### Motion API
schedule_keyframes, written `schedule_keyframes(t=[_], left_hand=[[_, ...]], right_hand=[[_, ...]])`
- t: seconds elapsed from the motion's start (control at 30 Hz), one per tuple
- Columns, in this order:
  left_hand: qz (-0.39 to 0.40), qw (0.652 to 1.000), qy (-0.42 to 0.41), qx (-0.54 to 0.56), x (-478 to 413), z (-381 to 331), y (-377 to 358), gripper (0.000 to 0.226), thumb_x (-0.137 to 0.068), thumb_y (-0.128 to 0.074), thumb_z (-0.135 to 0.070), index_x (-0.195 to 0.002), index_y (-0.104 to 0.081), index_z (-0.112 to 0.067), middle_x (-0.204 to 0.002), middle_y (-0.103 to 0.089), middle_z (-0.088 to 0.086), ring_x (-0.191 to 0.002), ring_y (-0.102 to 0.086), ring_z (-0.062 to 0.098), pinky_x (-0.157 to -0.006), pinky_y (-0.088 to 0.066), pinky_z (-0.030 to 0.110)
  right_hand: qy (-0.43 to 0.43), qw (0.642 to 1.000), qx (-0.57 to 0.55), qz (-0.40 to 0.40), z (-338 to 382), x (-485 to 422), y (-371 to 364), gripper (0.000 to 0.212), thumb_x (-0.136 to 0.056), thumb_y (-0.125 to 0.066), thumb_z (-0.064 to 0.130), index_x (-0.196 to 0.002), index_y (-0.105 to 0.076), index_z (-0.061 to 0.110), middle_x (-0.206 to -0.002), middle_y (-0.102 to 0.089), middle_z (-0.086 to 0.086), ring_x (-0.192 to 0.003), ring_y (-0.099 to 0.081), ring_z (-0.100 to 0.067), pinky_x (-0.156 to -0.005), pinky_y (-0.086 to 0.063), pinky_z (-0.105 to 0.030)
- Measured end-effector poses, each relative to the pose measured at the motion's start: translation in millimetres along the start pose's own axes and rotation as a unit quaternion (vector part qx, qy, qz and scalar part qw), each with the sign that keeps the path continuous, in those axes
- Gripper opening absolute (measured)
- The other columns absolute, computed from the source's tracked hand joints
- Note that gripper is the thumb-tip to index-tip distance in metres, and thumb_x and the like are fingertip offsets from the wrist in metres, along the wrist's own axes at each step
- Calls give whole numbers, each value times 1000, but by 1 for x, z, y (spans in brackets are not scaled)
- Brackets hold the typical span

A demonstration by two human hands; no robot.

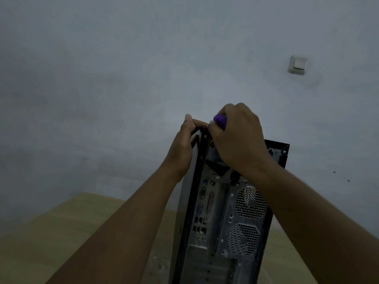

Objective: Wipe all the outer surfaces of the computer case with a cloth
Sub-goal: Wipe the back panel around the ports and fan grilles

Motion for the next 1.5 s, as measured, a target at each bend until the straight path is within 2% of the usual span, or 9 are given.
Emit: schedule_keyframes(t=[0.1, 0.3, 0.4, 0.6, 0.8, 0.97, 1.1, 1.27, 1.5], left_hand=[[-5, 1000, -5, -3, 1, 0, 0, 66, -104, -13, -54, -98, -62, -10, -100, -69, -1, -109, -62, 10, -107, -41, 31], [-15, 1000, 9, -25, 2, -3, 0, 62, -109, -11, -44, -100, -64, -11, -101, -69, 0, -107, -63, 6, -100, -44, 25], [-22, 998, 5, -53, 2, -5, -1, 54, -111, -19, -35, -104, -66, -10, -105, -70, 1, -105, -63, 4, -103, -46, 26], [-24, 995, -10, -100, 4, -3, -2, 34, -109, -34, -18, -113, -61, 1, -109, -67, 12, -87, -64, 3, -73, -52, 13], [-36, 993, -9, -112, 3, 0, -2, 35, -108, -36, -29, -112, -63, -7, -107, -68, 13, -89, -67, 12, -71, -56, 23], [-83, 989, -15, -123, 4, 2, -9, 40, -93, -37, -46, -101, -66, -20, -99, -71, 3, -96, -69, 25, -82, -57, 49], [-118, 985, -31, -121, 5, 3, -16, 36, -93, -35, -43, -95, -63, -20, -91, -69, 1, -88, -68, 20, -72, -57, 41], [-114, 978, -67, -164, 4, 3, -14, 40, -96, -32, -37, -99, -63, -12, -89, -66, -6, -81, -63, 9, -67, -50, 19], [-105, 985, -36, -130, 2, 6, -10, 45, -96, -31, -42, -102, -65, -13, -99, -70, 1, -93, -68, 19, -80, -59, 47]], right_hand=[[64, 995, 60, -39, 9, 8, -9, 11, -92, -60, 21, -96, -61, 10, -96, -55, -6, -86, -51, -23, -75, -43, -39], [186, 979, 80, -7, -14, 19, -4, 13, -84, -69, 17, -94, -65, 9, -91, -55, -7, -83, -48, -23, -72, -43, -40], [101, 992, 41, -66, -24, 20, 1, 11, -85, -68, 18, -91, -63, 10, -91, -54, -6, -85, -48, -22, -75, -41, -37], [-37, 982, 5, -185, -27, 35, -9, 7, -85, -66, 15, -89, -62, 12, -92, -54, -4, -89, -46, -22, -76, -33, -33], [65, 984, 47, -161, -41, 41, -4, 13, -87, -64, 19, -97, -64, 10, -96, -55, -7, -90, -48, -23, -79, -34, -33], [-88, 956, 13, -281, -81, 63, 5, 13, -90, -60, 20, -94, -62, 8, -99, -53, -12, -92, -47, -26, -86, -28, -29], [-202, 920, -54, -332, -55, 58, -10, 7, -87, -64, 17, -93, -63, 13, -101, -51, -6, -100, -43, -21, -92, -26, -32], [-39, 968, -14, -249, -14, 49, -30, 10, -84, -61, 13, -93, -65, 12, -97, -56, -6, -97, -50, -26, -87, -37, -41], [62, 973, 43, -217, -61, 59, -7, 13, -93, -63, 20, -94, -66, 7, -94, -58, -9, -93, -50, -27, -81, -34, -35]])
Point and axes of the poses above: each hand's wrist, its own x-axis away from the middle knuckle, its own y-axis out of the back of the hand, z = x × y, the point moved 3 cm from there along -x, towards the middle knuckle
